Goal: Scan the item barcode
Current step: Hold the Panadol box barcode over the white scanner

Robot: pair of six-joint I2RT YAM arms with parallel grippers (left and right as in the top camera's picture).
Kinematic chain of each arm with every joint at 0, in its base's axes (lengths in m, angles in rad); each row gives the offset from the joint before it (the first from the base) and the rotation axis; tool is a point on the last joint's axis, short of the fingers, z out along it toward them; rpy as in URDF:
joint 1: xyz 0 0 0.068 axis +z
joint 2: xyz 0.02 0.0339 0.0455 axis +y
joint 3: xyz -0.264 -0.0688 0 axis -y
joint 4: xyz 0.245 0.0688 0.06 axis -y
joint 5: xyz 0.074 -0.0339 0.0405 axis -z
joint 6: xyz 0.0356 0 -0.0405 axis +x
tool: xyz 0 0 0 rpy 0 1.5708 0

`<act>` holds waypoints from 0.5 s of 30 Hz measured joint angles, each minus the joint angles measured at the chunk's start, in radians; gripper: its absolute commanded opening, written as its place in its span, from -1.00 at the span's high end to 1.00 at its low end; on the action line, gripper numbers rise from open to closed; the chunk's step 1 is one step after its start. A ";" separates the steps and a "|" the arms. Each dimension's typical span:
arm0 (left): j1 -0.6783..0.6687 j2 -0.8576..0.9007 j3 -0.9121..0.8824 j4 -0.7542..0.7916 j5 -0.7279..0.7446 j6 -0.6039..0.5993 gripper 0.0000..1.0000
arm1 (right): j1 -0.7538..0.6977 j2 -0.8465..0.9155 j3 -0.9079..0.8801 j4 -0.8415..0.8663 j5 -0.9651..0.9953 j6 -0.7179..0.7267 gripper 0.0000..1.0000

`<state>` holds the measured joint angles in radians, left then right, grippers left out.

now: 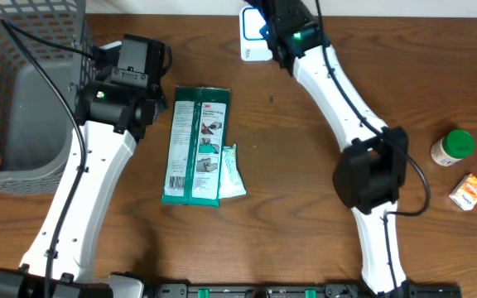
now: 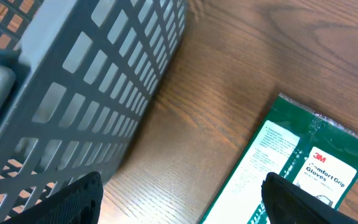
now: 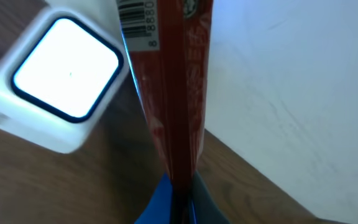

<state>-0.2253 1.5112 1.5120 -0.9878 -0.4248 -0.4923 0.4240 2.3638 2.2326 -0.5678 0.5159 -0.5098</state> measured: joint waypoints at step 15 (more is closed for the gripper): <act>0.000 0.000 0.000 0.000 0.000 0.000 -0.64 | 0.024 0.193 0.000 0.231 0.191 -0.256 0.98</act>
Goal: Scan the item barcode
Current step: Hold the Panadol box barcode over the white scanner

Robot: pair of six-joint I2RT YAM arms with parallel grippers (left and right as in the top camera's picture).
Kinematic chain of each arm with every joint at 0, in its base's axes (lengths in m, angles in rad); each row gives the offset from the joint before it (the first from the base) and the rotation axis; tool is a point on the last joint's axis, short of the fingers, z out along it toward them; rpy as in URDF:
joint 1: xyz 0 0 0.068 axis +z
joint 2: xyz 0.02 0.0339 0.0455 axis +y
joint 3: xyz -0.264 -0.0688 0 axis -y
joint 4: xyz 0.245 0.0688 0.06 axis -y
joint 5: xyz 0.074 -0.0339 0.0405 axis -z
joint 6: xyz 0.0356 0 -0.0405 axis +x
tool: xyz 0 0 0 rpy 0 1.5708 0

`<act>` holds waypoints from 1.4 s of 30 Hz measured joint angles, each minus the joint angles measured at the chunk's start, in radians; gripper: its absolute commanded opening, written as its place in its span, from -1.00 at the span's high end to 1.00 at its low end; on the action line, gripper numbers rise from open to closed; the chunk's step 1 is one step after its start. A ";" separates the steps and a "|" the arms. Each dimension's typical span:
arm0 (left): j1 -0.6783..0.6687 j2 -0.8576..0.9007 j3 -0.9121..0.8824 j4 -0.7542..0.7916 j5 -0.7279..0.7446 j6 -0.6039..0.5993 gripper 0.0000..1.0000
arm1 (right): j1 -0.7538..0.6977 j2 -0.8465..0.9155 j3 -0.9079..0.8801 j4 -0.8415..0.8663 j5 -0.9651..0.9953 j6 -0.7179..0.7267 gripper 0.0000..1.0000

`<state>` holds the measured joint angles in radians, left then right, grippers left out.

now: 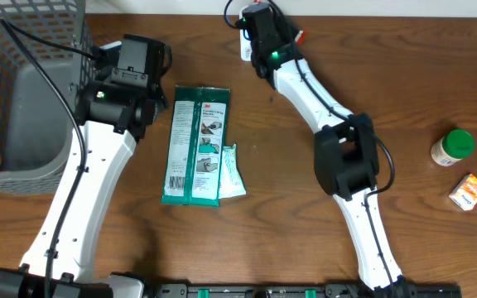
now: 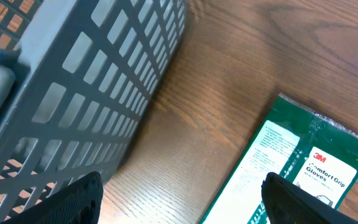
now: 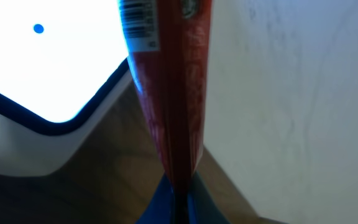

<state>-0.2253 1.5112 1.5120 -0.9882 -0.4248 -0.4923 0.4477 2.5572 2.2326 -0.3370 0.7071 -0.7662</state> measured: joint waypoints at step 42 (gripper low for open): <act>0.000 0.000 0.000 0.000 0.000 0.000 -0.64 | 0.041 0.054 -0.002 -0.015 0.182 -0.113 0.98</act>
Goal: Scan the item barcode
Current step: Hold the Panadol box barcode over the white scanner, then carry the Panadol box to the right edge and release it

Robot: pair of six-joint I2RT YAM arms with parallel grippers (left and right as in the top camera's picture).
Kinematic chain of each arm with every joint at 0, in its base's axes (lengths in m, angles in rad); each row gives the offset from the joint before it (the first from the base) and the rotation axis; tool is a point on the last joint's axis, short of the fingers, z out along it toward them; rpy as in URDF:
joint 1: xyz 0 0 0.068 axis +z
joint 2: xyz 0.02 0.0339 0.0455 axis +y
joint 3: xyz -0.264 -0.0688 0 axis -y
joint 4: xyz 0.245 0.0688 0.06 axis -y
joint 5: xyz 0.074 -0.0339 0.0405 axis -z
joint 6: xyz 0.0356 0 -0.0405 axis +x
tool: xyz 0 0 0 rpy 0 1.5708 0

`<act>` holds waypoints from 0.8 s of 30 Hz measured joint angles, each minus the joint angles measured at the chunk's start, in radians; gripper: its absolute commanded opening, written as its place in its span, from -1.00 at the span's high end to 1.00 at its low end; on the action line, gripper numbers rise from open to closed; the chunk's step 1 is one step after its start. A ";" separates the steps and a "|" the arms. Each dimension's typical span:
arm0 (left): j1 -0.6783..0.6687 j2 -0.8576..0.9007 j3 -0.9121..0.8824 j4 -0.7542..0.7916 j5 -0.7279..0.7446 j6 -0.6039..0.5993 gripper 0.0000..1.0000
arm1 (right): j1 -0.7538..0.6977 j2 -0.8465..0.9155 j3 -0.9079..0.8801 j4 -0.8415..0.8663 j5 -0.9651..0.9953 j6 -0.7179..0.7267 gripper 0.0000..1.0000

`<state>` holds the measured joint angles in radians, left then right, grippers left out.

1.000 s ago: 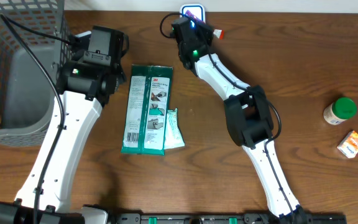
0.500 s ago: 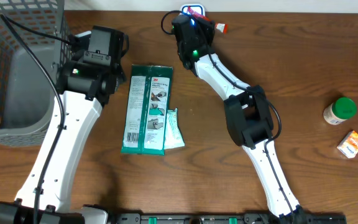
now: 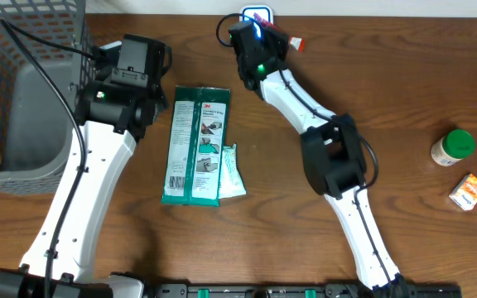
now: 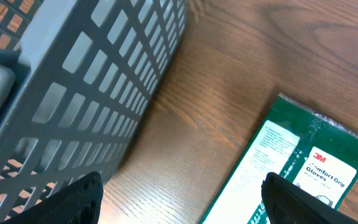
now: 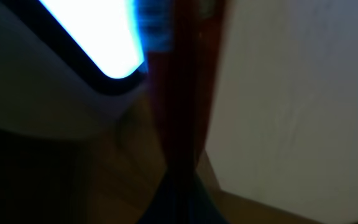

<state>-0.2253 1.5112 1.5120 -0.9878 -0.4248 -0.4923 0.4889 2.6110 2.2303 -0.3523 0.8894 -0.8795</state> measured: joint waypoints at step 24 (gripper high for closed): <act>0.000 0.000 0.000 0.000 0.000 0.000 -0.64 | -0.466 -0.642 -0.143 -0.974 -0.702 0.972 0.97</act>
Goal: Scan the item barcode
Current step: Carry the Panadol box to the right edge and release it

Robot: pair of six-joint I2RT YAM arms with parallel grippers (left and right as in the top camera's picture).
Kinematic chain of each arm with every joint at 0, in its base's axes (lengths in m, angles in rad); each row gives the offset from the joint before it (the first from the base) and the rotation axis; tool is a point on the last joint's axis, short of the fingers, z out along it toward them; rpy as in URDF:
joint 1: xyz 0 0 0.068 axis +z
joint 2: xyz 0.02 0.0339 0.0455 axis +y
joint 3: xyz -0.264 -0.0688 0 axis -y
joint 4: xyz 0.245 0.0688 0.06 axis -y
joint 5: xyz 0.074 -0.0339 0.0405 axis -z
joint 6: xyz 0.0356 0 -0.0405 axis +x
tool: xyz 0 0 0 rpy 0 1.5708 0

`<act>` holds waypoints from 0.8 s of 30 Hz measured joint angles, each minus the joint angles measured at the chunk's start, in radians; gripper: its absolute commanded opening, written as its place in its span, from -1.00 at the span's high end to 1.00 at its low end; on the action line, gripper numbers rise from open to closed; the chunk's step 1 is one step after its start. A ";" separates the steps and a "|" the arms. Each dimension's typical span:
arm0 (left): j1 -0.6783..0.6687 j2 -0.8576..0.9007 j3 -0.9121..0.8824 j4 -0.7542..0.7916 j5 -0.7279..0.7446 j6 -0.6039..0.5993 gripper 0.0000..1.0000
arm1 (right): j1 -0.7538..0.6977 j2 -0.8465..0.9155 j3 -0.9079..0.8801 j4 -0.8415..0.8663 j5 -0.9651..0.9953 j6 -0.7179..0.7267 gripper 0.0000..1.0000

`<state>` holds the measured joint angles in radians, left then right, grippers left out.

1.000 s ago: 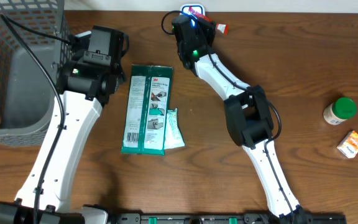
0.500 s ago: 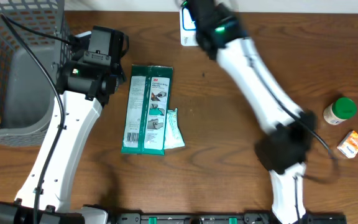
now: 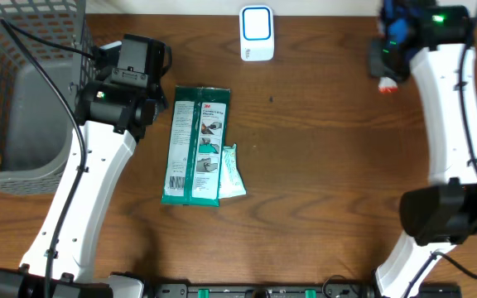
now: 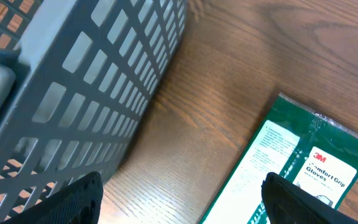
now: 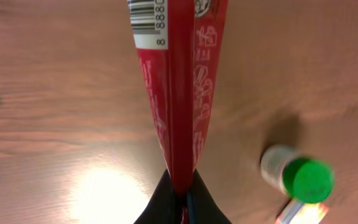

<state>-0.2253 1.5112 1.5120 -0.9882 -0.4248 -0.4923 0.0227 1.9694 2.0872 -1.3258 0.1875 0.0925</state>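
My right gripper (image 5: pixel 180 194) is shut on a flat red packet (image 5: pixel 179 87) with a barcode near its far end. In the overhead view the packet (image 3: pixel 385 81) hangs at the back right of the table, away from the white scanner (image 3: pixel 256 31) at the back middle. My left gripper (image 4: pixel 182 202) stands open and holds nothing, over bare wood between the grey basket (image 4: pixel 73 81) and the green glove pack (image 4: pixel 291 168).
A green glove pack (image 3: pixel 195 144) with a small tube (image 3: pixel 231 171) beside it lies left of centre. The wire basket (image 3: pixel 23 91) fills the far left. A green-capped bottle (image 3: pixel 452 147) and a small orange box (image 3: pixel 468 193) sit at the right edge.
My right gripper has moved with the red packet from right at the scanner to the back right of the table, over bare wood near the green-capped bottle. The left arm has not moved.
My right gripper held the red packet beside the lit scanner, barcode toward it. Then the packet was closer to the scanner face, then almost against it in shadow. Now the packet is held far to the right. The left arm stayed still throughout.
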 measured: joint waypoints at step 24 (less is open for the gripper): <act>0.000 0.000 0.000 0.000 0.000 0.000 -0.64 | -0.314 0.020 -0.541 0.354 -0.145 0.024 -0.96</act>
<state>-0.2253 1.5112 1.5120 -0.9878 -0.4248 -0.4923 -0.2913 1.9892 1.5463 -0.9722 0.0422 0.1165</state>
